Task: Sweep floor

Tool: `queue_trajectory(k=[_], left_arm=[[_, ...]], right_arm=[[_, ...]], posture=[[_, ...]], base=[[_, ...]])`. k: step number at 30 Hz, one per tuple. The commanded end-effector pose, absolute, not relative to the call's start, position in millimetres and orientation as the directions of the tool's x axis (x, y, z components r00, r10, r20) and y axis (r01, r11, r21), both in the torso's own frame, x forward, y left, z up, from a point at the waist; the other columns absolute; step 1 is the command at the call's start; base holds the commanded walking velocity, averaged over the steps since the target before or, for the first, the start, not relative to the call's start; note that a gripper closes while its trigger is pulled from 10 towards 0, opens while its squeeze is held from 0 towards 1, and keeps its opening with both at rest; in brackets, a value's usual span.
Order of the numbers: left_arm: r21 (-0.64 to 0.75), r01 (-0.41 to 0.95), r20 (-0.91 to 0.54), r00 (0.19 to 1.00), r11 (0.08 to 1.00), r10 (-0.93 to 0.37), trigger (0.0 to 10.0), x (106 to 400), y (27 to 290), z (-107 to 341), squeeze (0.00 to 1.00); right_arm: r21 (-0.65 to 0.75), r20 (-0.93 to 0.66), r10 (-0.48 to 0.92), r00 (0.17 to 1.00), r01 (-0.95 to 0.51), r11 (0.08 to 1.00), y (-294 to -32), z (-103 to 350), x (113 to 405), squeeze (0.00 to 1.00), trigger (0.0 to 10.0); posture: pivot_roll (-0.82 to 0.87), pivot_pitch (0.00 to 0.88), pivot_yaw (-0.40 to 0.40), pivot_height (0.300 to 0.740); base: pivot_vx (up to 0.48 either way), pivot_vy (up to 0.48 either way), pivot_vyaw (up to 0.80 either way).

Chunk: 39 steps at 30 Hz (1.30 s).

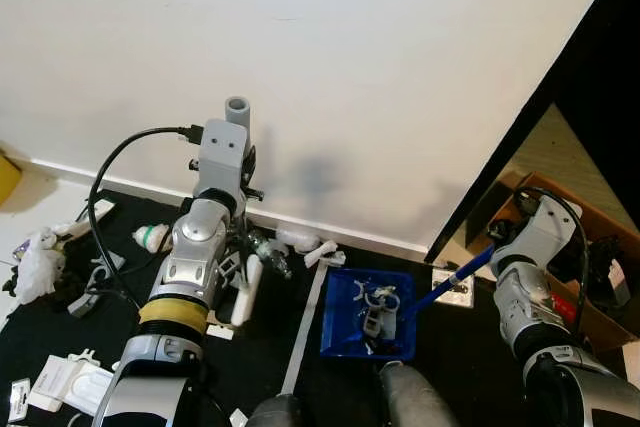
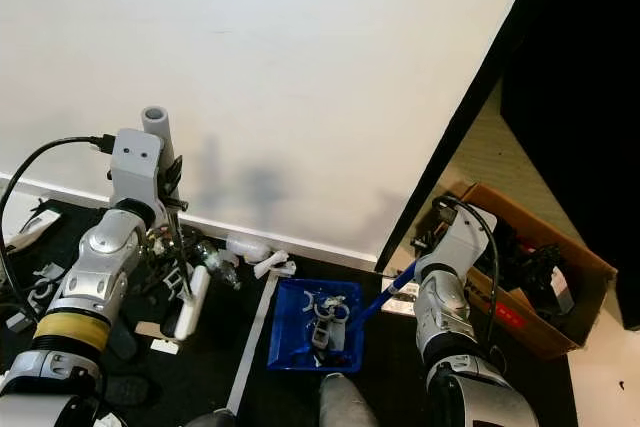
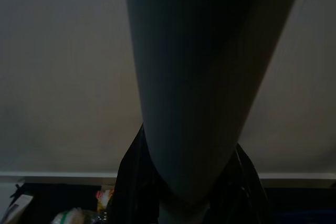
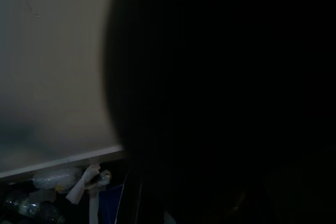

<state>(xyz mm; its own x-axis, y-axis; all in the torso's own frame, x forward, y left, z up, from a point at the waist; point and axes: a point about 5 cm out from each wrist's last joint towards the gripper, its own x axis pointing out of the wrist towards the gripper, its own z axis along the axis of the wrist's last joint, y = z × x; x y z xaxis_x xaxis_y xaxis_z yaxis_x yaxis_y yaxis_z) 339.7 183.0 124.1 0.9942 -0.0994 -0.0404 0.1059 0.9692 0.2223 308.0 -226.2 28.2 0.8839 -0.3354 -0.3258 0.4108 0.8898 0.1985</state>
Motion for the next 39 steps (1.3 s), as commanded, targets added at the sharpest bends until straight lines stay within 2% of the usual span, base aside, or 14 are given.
queue_trajectory(k=[1, 5, 13, 30, 39], left_arm=[[0.229, 0.107, -0.028, 0.994, 0.968, -0.103, 10.0, 338, 182, 127, 0.00], [0.214, 0.113, -0.026, 0.994, 0.970, -0.110, 10.0, 338, 181, 127, 0.00], [0.212, 0.135, -0.071, 0.990, 0.968, -0.123, 10.0, 337, 176, 121, 0.00], [0.264, 0.162, -0.084, 0.986, 0.951, -0.145, 10.0, 338, 172, 119, 0.00], [0.243, 0.093, -0.078, 0.994, 0.965, -0.076, 10.0, 339, 182, 119, 0.00]], right_arm=[[0.219, -0.329, -0.339, 0.881, 0.421, 0.880, -225, 27, 307, 0.00, 10.0], [0.221, -0.331, -0.340, 0.880, 0.423, 0.879, -225, 26, 306, 0.00, 10.0], [0.224, -0.335, -0.339, 0.879, 0.424, 0.878, -224, 25, 305, 0.00, 10.0], [0.224, -0.338, -0.347, 0.875, 0.433, 0.873, -224, 23, 303, 0.00, 10.0], [0.227, -0.341, -0.343, 0.875, 0.431, 0.873, -223, 23, 304, 0.00, 10.0]], posture=[[0.00, 0.100, 0.003, 0.740], [0.00, 0.100, 0.004, 0.740], [0.01, 0.100, 0.006, 0.740], [0.01, 0.102, 0.013, 0.740], [0.01, 0.103, 0.015, 0.740]], base=[[0.000, 0.480, 0.00], [0.000, 0.480, 0.00], [0.000, 0.000, 0.00], [0.000, -0.480, 0.00], [0.000, -0.034, 0.00]])
